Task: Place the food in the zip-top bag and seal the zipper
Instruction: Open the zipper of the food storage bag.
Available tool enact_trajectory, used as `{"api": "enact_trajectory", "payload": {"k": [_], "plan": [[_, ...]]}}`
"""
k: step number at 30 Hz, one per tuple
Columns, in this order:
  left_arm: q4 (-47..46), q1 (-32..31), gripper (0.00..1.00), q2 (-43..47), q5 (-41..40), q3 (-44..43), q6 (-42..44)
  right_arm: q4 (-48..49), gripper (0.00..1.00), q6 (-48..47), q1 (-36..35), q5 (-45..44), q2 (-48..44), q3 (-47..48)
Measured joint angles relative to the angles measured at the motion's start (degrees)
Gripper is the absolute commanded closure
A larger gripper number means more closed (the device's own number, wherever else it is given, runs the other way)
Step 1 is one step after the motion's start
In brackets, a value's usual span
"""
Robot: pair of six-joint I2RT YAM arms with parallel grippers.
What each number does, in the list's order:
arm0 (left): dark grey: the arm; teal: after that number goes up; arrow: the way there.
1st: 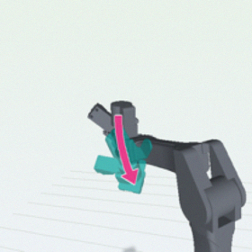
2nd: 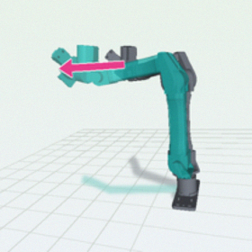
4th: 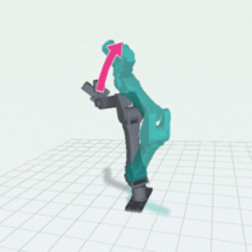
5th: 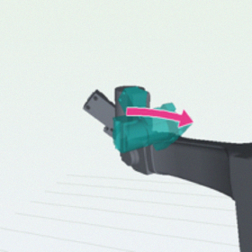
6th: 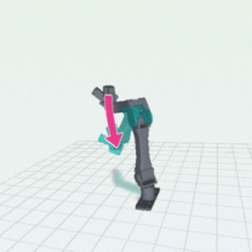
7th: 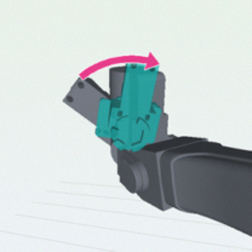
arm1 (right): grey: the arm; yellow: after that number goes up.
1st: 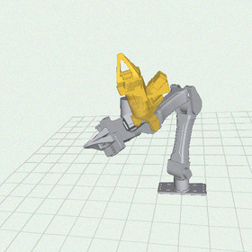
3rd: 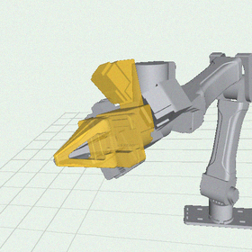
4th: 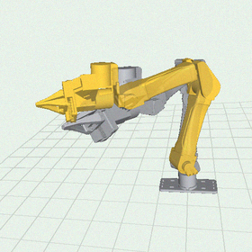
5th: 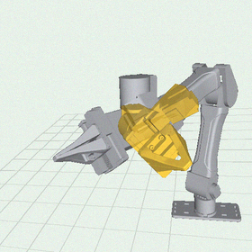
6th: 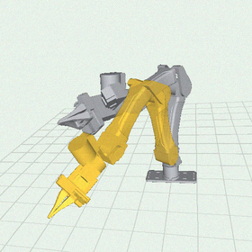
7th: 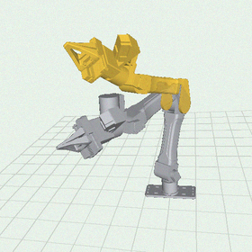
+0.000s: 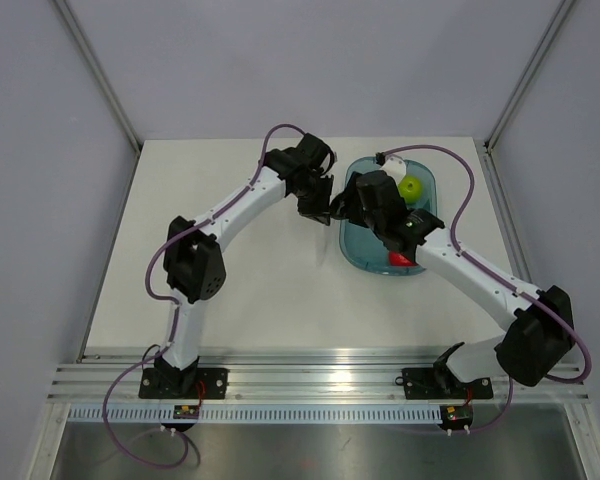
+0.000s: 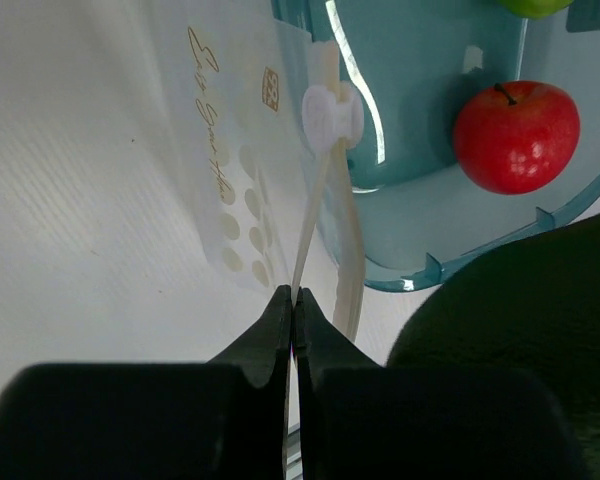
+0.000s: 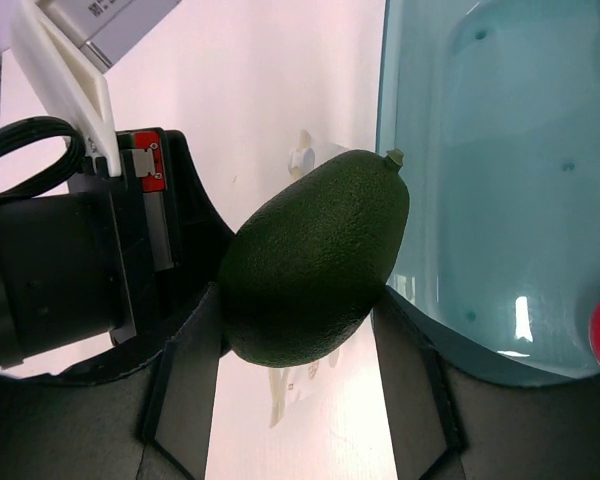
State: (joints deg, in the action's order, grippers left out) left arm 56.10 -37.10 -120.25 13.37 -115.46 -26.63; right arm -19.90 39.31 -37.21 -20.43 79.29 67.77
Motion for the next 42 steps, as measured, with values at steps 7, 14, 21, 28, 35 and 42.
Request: {"api": "enact_trajectory", "payload": {"k": [7, 14, 21, 28, 35, 42], "plan": [[0.68, -1.01, 1.0, -1.77, 0.37, -4.07, -0.48, -1.42, 0.66, 0.5, -0.02, -4.31, 3.54, 1.22], [1.05, -1.55, 1.0, -3.5, 0.72, -6.86, -1.11, -6.86, 0.66, 1.68, -0.02, -9.18, 5.57, 2.4], [0.96, -2.54, 1.0, -4.5, 1.62, -7.98, -1.79, -10.21, 0.66, 1.86, -0.04, -12.07, 7.06, 3.32], [0.94, -2.75, 1.0, -4.52, 2.05, -8.61, -1.92, -13.4, 0.64, 2.45, 0.0, -14.93, 7.56, 3.45], [1.05, -2.75, 1.0, -4.55, 1.57, -8.61, -1.9, -11.78, 0.62, 3.26, 4.39, -11.06, 5.95, -0.72], [1.03, -2.75, 1.0, -4.55, 1.05, -8.61, -1.9, -10.1, 0.38, 3.32, 7.54, -2.89, 9.64, -4.11]]}}
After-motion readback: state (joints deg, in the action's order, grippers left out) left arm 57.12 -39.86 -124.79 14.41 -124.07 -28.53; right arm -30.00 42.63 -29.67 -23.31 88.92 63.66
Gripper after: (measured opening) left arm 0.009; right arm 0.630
